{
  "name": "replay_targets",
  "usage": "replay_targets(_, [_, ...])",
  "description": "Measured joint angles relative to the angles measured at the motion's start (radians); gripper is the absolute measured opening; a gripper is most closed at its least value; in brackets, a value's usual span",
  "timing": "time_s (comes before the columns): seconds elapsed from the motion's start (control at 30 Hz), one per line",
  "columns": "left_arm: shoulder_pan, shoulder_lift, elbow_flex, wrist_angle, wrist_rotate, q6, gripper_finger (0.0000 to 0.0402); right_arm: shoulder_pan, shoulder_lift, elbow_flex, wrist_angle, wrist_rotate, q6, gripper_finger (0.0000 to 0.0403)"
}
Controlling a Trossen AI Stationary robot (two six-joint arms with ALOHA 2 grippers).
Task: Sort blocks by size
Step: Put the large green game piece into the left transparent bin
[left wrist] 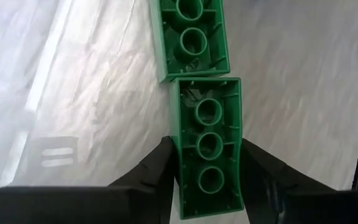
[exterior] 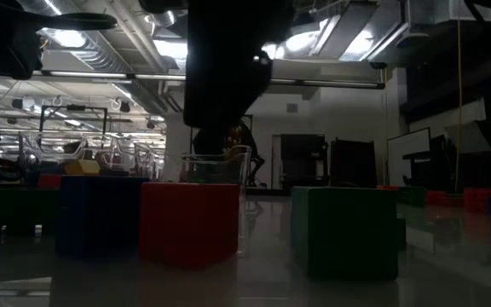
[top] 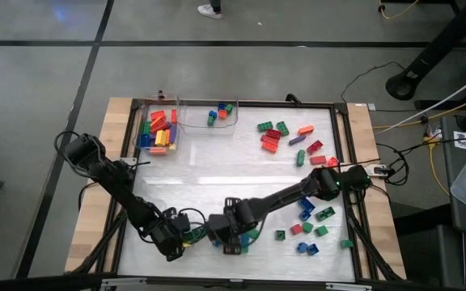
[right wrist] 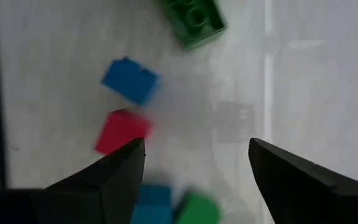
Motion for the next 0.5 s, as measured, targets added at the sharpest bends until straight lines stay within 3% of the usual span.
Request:
replay_targets(0.37, [0.012, -0.195, -0.008, -0.077, 0.02, 0.0, 0.013, 0.091, 0.0, 0.0, 0.077, -0.034, 0.287, 0.0285])
replay_targets(0.5, [0.026, -0.292, -0.007, -0.134, 0.014, 0.001, 0.0131, 0.116, 0.0, 0.0, 0.099, 0.035, 0.327, 0.0285])
